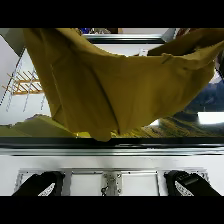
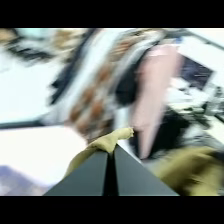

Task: Fold the clothes and pants, and hang the long-sleeved shirts on hangers.

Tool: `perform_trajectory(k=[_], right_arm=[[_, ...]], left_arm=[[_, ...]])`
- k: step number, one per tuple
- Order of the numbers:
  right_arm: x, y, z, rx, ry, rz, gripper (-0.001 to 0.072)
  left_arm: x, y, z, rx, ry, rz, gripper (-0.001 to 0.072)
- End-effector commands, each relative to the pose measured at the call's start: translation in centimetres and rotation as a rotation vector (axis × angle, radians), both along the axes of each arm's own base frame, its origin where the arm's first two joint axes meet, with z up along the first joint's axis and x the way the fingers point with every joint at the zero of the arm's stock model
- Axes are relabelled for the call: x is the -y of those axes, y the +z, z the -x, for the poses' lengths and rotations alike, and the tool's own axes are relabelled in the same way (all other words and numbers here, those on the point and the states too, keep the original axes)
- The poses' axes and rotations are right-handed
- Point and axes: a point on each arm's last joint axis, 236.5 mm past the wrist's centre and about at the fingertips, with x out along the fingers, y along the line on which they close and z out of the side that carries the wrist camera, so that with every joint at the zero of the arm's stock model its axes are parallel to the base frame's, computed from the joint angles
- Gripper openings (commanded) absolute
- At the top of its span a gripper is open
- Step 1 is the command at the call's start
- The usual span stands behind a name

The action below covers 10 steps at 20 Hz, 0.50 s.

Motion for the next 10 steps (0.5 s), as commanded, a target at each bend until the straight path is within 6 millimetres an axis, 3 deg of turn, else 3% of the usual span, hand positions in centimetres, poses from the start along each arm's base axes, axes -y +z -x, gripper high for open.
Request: perform_trajectory(k=[1, 3, 5, 8, 10], right_arm=[[-0.2, -5.6, -2.1, -0.198, -0.027, 0.033, 0.0018], [0.3, -10.9, -4.1, -0.390, -0.055, 0.087, 0.0018], [0.6, -15.3, -4.9, -0.566, -0.060, 0.143, 0.0018], [0.6, -19.8, -3.2, -0.761, -0.029, 0.217, 0.0017], [0.6, -22.1, -0.8, -0.836, -0.031, 0.225, 0.0018]], left_arm=[[-3.3, -8.7, -6.3, -0.259, 0.143, -0.070, 0.0015], [-3.7, -17.1, -9.5, -0.508, 0.145, -0.171, 0.0016], [-3.6, -23.9, -10.2, -0.706, 0.106, -0.275, 0.0016], [-2.1, -31.3, -7.6, -0.886, 0.018, -0.387, 0.0016], [-0.8, -35.3, -4.2, -0.961, -0.048, -0.443, 0.0016]])
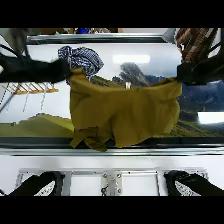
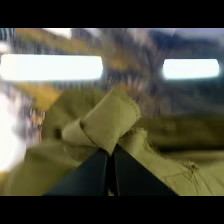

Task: Fold the clothes and pants, and hang the long-sleeved shirts on hangers.

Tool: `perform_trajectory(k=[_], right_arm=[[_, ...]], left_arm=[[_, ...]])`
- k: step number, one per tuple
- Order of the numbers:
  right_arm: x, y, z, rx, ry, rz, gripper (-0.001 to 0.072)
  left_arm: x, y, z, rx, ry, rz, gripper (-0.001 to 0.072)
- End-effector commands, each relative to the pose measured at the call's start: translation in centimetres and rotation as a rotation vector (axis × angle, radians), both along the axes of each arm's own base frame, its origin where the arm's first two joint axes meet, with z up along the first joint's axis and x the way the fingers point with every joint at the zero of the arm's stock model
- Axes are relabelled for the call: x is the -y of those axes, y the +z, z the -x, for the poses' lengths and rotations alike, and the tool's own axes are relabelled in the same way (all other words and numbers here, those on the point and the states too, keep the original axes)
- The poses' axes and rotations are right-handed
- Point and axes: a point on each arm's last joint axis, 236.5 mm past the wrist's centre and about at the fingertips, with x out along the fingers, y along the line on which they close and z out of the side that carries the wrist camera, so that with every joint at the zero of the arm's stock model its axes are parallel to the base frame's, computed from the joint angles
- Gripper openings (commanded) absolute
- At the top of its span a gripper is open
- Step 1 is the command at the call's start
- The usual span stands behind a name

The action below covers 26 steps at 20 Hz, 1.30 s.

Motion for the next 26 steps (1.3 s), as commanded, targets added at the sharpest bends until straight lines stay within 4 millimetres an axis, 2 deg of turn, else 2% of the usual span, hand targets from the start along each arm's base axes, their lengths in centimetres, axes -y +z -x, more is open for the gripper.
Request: perform_trajectory(k=[1, 4, 7, 10, 13, 14, 15, 16, 18, 20, 22, 24, 26], right_arm=[[0.4, -5.4, 4.4, -0.212, -0.015, 0.035, 0.0018], [0.8, -9.6, 7.5, -0.250, -0.111, -0.003, 0.0018], [1.1, -12.7, 9.5, -0.253, -0.176, -0.039, 0.0018], [1.4, -14.5, 11.1, -0.290, -0.174, -0.030, 0.0020], [1.1, -14.6, 11.3, -0.301, -0.166, -0.043, 0.0020], [1.1, -14.6, 11.3, -0.301, -0.166, -0.043, 0.0020], [1.1, -14.6, 11.3, -0.301, -0.167, -0.043, 0.0020], [1.1, -14.6, 11.3, -0.301, -0.167, -0.043, 0.0020], [1.1, -14.6, 11.3, -0.301, -0.167, -0.043, 0.0020], [1.1, -14.6, 11.3, -0.301, -0.167, -0.043, 0.0020], [1.1, -14.6, 11.3, -0.301, -0.167, -0.043, 0.0020], [1.1, -14.6, 11.3, -0.301, -0.167, -0.043, 0.0020], [1.1, -14.6, 11.3, -0.301, -0.167, -0.043, 0.0020]], left_arm=[[1.5, -8.7, 6.1, -0.224, -0.135, -0.091, 0.0017], [1.9, -14.2, 10.9, -0.341, -0.186, -0.130, 0.0016], [2.4, -17.5, 14.3, -0.409, -0.219, -0.148, 0.0017], [3.1, -18.8, 16.3, -0.432, -0.261, -0.159, 0.0017], [3.8, -18.4, 16.3, -0.412, -0.281, -0.156, 0.0018], [4.0, -17.7, 15.8, -0.387, -0.278, -0.149, 0.0183], [4.2, -16.6, 14.9, -0.348, -0.274, -0.143, 0.0565], [4.2, -15.2, 13.8, -0.303, -0.263, -0.141, 0.0703], [3.2, -12.3, 11.3, -0.219, -0.213, -0.132, 0.0680], [0.3, -9.7, 8.4, -0.143, -0.112, -0.148, 0.0680], [-4.2, -8.5, 5.7, -0.080, -0.005, -0.219, 0.0680], [-10.0, -8.6, 3.2, -0.051, 0.129, -0.335, 0.0680], [-15.9, -10.2, 1.6, -0.089, 0.244, -0.467, 0.0680]])
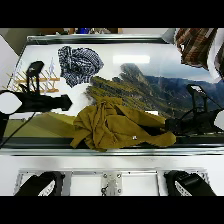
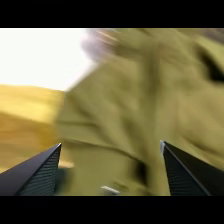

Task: Fold the clothes and pants, and hang the long-sleeved shirts on hangers.

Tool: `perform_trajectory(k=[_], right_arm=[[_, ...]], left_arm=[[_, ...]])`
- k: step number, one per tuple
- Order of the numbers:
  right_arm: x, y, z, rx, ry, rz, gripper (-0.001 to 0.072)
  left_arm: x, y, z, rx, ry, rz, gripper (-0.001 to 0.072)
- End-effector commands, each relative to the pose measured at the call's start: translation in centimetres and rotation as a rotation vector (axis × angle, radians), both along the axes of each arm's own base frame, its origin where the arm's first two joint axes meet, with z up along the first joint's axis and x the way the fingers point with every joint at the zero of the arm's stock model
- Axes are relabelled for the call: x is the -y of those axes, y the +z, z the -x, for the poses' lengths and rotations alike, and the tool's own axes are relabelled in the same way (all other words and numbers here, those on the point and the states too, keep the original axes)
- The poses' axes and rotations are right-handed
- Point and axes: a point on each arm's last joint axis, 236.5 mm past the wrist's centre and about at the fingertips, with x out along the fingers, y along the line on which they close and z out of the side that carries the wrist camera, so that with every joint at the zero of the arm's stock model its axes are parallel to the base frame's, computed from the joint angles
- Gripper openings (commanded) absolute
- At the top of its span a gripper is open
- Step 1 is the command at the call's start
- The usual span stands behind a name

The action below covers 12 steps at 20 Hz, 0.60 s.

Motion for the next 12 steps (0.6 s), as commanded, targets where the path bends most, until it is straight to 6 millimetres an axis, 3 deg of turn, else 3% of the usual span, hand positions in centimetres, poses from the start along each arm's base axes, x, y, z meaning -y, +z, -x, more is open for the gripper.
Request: perform_trajectory(k=[1, 4, 8, 12], right_arm=[[0.0, 0.0, 0.0, 0.000, 0.002, 0.000, 0.0021], [0.0, 0.0, 0.0, 0.000, 0.002, 0.000, 0.0021], [0.0, 0.0, 0.0, 0.000, 0.002, 0.000, 0.0020], [0.0, 0.0, 0.0, 0.000, 0.002, 0.000, 0.0021]], left_arm=[[-10.6, -1.5, -3.2, 0.001, 0.185, -0.252, 0.0680], [-15.1, -5.3, -6.2, -0.042, 0.224, -0.374, 0.0680], [-16.2, -10.6, -10.5, -0.043, 0.182, -0.420, 0.0680], [-19.3, -14.9, -13.0, -0.102, 0.115, -0.587, 0.0680]])
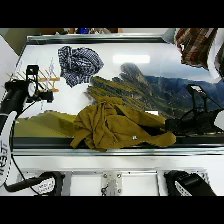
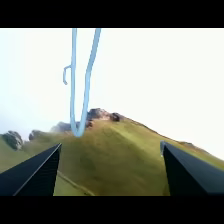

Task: Fold the clothes and pants, and hang the long-sleeved shirts on hangers.

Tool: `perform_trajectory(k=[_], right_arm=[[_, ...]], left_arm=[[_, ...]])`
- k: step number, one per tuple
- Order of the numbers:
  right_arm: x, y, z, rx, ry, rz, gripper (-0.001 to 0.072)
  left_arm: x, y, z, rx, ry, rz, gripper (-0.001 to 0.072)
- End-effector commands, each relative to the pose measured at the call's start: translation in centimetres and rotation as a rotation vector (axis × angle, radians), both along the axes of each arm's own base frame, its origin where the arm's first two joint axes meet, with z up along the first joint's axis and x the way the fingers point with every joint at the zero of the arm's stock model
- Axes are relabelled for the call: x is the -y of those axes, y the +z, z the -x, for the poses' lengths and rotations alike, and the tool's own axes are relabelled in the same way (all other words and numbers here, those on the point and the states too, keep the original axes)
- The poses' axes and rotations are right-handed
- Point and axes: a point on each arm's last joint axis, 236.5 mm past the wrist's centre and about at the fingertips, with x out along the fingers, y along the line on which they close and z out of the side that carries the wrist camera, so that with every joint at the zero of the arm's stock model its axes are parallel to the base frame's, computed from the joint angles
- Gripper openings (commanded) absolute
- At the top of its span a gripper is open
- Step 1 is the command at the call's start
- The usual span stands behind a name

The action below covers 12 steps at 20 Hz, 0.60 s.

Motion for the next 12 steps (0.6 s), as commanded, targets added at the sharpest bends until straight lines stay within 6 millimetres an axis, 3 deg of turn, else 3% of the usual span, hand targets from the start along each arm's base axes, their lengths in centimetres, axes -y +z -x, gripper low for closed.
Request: perform_trajectory(k=[1, 5, 8, 12], right_arm=[[0.0, 0.0, 0.0, 0.000, 0.002, 0.000, 0.0020], [0.0, 0.0, 0.0, 0.000, 0.002, 0.000, 0.0020], [0.0, 0.0, 0.0, 0.000, 0.001, 0.000, 0.0020], [0.0, 0.0, 0.0, 0.000, 0.002, 0.000, 0.0021]], left_arm=[[-3.1, -3.5, -2.8, -0.055, -0.039, -0.128, 0.0680], [-5.5, -6.1, -5.0, -0.109, 0.012, -0.131, 0.0680], [-6.7, -8.7, -4.9, -0.180, 0.046, -0.130, 0.0680], [-6.8, -11.0, -5.1, -0.202, 0.037, -0.124, 0.0679]])
